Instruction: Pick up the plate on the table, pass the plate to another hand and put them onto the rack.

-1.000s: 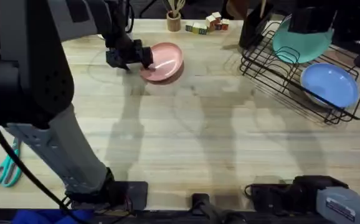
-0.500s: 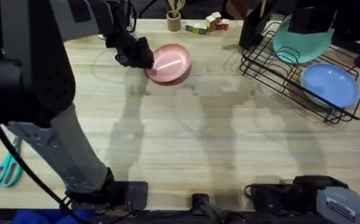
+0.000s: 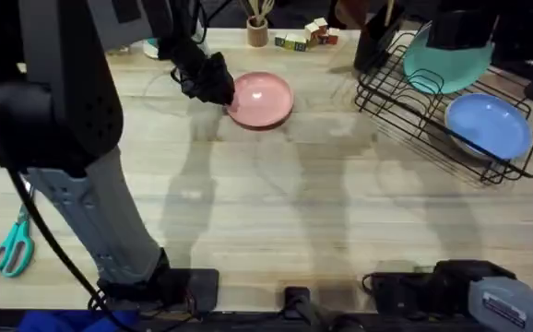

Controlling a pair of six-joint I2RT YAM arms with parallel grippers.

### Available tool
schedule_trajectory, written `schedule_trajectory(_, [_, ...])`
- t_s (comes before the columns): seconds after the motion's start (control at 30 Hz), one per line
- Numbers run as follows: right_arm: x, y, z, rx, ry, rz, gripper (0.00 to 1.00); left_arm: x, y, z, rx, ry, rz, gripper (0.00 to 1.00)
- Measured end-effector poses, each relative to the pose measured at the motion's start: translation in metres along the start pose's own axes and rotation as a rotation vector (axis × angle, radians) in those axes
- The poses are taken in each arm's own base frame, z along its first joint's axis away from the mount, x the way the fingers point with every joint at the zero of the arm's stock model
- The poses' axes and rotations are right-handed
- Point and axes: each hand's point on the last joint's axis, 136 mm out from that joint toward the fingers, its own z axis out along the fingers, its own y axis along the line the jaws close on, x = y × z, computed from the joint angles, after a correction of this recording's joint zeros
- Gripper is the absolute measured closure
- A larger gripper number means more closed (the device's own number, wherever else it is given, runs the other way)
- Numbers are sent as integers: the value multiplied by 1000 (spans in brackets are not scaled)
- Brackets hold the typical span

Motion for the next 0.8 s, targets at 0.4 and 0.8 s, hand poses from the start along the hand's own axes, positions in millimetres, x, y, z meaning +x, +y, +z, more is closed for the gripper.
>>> schedule_trajectory(0.4, [0,0,0,0,0,0,6,-17,-26,-39,36,8,5,959])
schedule_trajectory(0.8, [-1,0,0,0,-2,0,6,-20,-58,-79,139,28,10,959])
